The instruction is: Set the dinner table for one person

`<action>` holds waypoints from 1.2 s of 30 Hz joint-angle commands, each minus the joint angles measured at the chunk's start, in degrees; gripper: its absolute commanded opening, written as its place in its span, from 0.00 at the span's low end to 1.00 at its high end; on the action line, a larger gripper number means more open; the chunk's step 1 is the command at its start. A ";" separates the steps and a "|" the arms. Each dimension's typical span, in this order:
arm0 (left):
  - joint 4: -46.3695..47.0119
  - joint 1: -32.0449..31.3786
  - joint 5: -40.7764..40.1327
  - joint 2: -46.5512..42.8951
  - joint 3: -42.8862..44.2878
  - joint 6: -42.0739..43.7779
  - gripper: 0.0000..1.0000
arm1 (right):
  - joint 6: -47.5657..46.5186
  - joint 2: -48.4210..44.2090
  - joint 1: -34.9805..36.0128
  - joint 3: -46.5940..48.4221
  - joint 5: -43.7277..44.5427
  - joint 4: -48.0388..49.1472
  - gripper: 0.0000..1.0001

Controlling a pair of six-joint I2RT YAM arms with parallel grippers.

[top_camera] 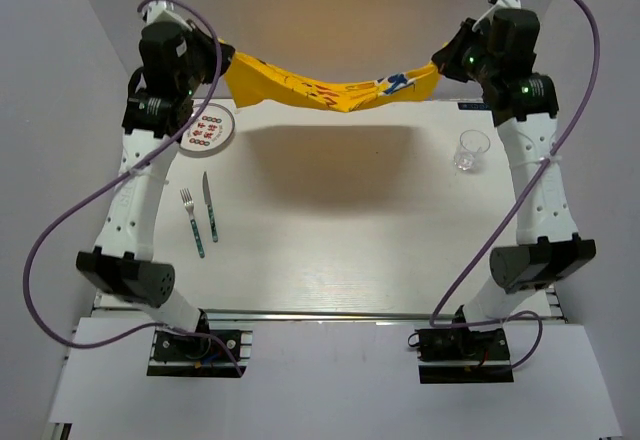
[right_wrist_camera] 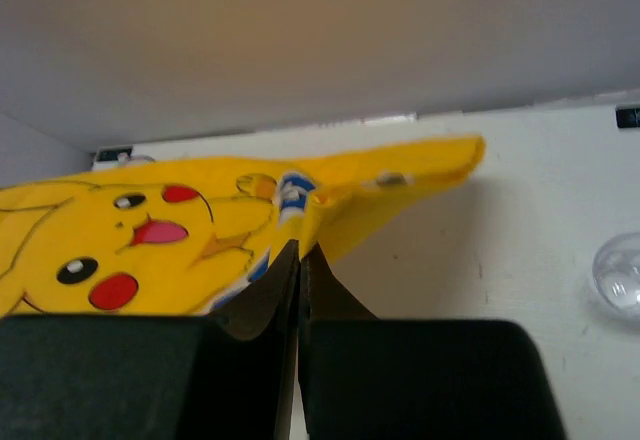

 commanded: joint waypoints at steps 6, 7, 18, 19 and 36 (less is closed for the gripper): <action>13.03 -0.38 3.23 -19.92 -40.19 -2.23 0.00 | 1.32 -20.79 -1.50 -43.04 -4.86 20.26 0.00; 13.48 -0.38 4.02 -21.76 -44.44 -3.37 0.00 | 1.86 -25.17 -1.58 -47.44 -5.30 21.33 0.00; -11.56 -0.38 -2.65 -51.12 -65.86 -1.90 0.98 | 3.36 -51.93 -1.23 -74.14 -4.43 15.30 0.89; -11.22 -0.38 -3.18 -50.87 -61.49 -1.37 0.98 | 2.66 -50.36 -1.23 -72.63 -4.51 14.06 0.89; -9.80 -1.96 5.18 18.63 -25.34 3.91 0.98 | -2.62 12.62 5.09 -37.13 7.61 -2.09 0.89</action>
